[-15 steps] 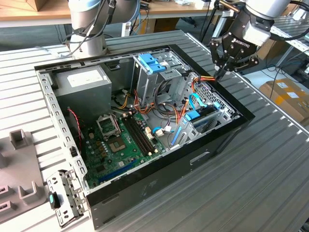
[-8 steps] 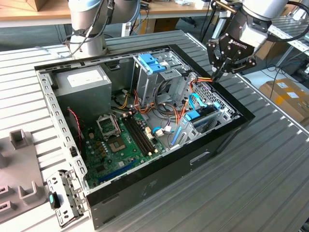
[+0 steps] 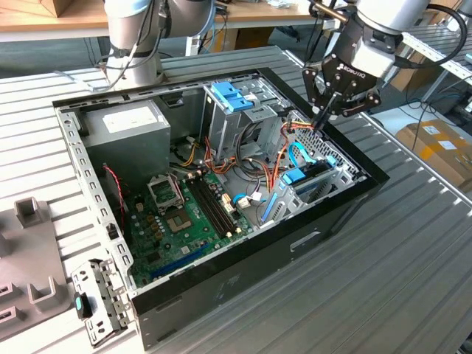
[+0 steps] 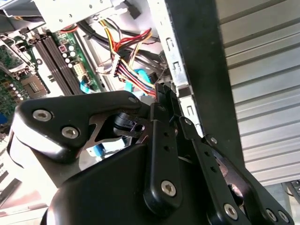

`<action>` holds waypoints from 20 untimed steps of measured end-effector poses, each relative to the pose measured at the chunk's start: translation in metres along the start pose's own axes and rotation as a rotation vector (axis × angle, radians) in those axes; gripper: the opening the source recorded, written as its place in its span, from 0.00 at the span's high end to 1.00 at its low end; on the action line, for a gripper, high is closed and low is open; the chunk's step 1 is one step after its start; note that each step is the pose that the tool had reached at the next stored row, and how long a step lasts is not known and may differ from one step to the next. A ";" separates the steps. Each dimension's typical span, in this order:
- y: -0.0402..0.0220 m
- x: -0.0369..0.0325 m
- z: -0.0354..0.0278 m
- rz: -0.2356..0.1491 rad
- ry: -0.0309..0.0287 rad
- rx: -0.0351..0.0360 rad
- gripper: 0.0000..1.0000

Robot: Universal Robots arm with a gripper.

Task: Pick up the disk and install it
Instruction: 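Insert the second disk wire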

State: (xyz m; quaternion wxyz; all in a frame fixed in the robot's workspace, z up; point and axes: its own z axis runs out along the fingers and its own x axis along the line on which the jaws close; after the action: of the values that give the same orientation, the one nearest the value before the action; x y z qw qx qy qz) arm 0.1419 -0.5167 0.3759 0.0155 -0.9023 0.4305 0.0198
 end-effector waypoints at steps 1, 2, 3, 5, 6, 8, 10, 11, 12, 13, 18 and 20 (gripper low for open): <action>0.0013 -0.0010 0.0002 0.000 0.0000 0.0000 0.84; 0.0017 -0.0012 0.0002 0.000 -0.0001 0.0000 0.84; 0.0017 -0.0012 0.0002 0.000 0.0000 0.0000 0.84; 0.0017 -0.0013 0.0001 0.000 0.0001 -0.0001 0.84; 0.0017 -0.0014 0.0001 0.000 0.0001 -0.0001 0.84; 0.0018 -0.0014 0.0002 0.026 0.0002 0.0012 0.84; 0.0017 -0.0014 0.0003 0.066 0.0007 0.0032 0.84; 0.0018 -0.0014 0.0003 0.084 0.0011 0.0040 0.84; 0.0018 -0.0014 0.0003 0.101 0.0013 0.0048 0.84; 0.0018 -0.0014 0.0005 0.123 0.0014 0.0059 0.84; 0.0018 -0.0014 0.0009 0.234 0.0026 0.0114 0.84; 0.0018 -0.0014 0.0011 0.272 0.0030 0.0133 0.84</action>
State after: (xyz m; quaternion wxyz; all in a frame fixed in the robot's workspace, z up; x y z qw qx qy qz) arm 0.1397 -0.5167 0.3749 0.0181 -0.8356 0.5488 0.0175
